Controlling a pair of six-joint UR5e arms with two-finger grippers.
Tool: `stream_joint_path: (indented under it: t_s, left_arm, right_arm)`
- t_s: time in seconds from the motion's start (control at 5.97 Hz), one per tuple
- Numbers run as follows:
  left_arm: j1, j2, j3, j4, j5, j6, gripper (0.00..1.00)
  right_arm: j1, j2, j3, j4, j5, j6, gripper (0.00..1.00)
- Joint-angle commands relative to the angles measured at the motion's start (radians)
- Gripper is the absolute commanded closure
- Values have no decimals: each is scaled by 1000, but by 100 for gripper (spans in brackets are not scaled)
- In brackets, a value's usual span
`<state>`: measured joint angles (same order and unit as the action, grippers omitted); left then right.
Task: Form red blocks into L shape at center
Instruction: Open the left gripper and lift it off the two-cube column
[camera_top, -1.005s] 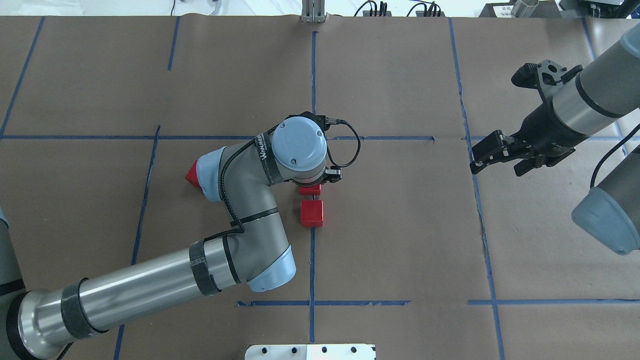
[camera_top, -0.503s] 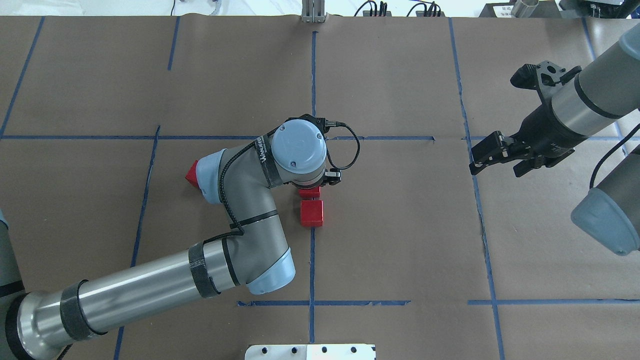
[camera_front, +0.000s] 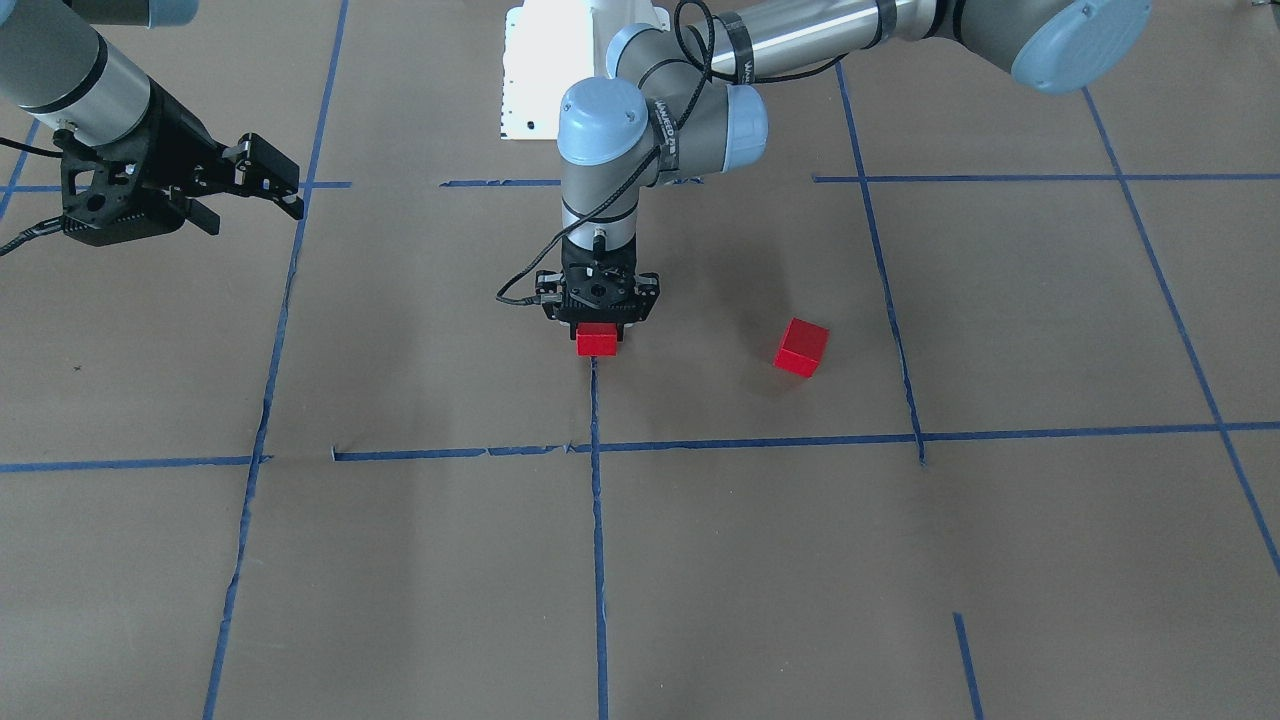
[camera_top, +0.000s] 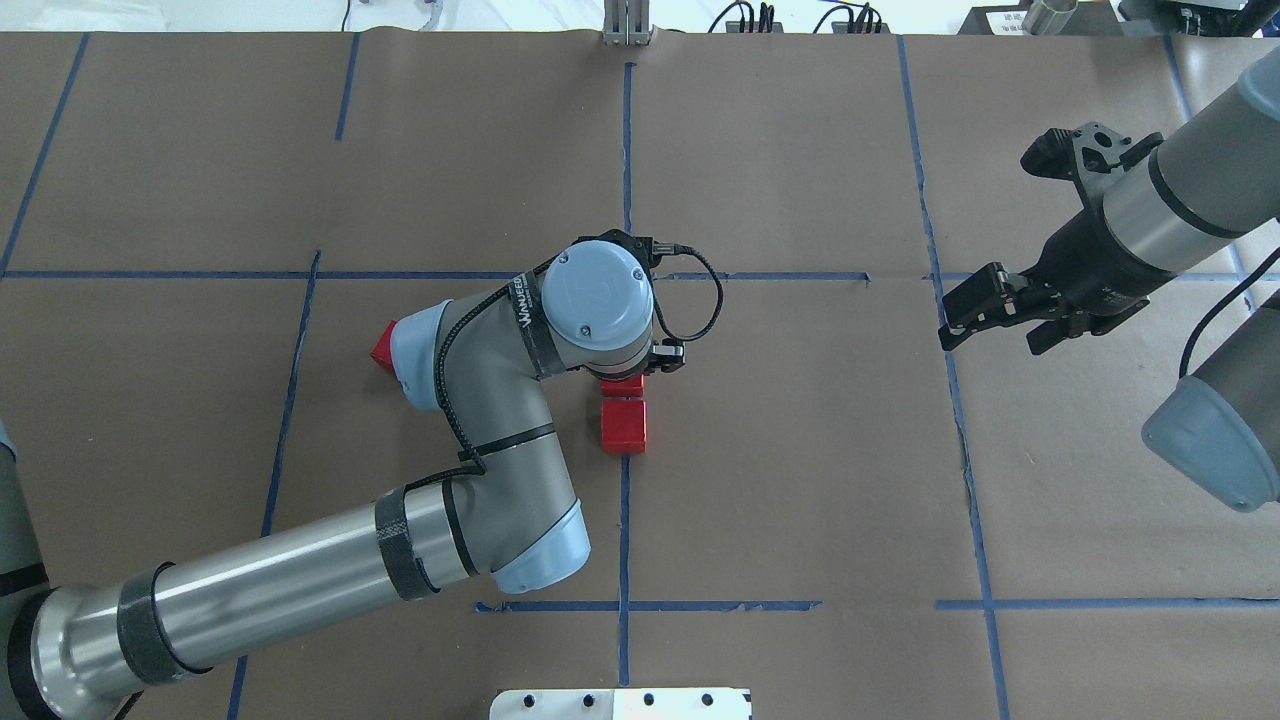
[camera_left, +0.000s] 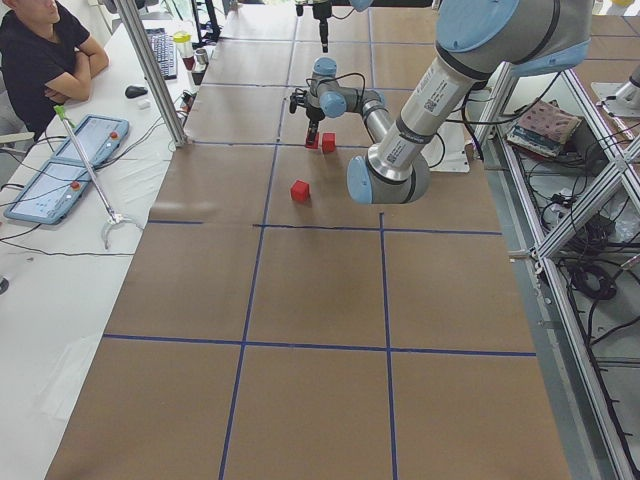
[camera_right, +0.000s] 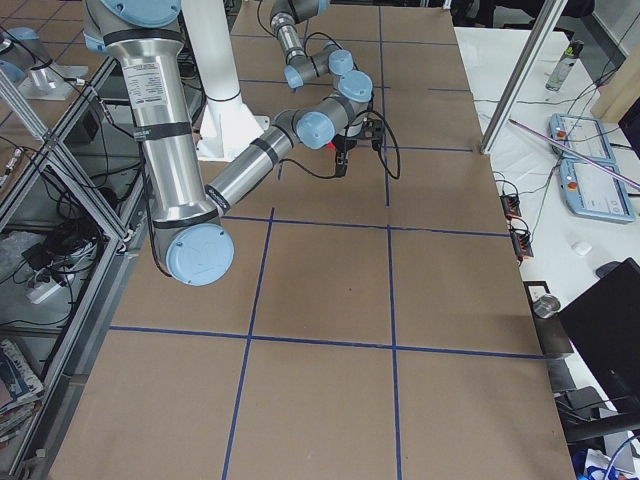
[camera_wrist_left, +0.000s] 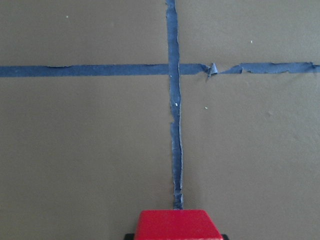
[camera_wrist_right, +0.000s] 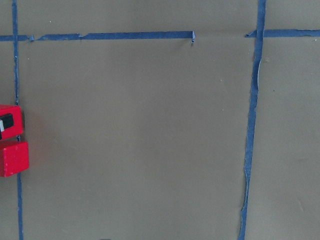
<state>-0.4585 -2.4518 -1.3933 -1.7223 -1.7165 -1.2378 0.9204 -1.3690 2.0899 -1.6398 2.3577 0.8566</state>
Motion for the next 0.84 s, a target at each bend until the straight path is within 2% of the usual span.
stream_joint_path:
  t_s: [0.0,0.67]
  left_arm:
    - [15,10,-15,0,0,-6,100]
    - [26,24,-32,0,0,-11,100]
  right_arm:
    - [0,-1,-1,0,0,-1,0]
    - [0,-1,1,0,0,1,0]
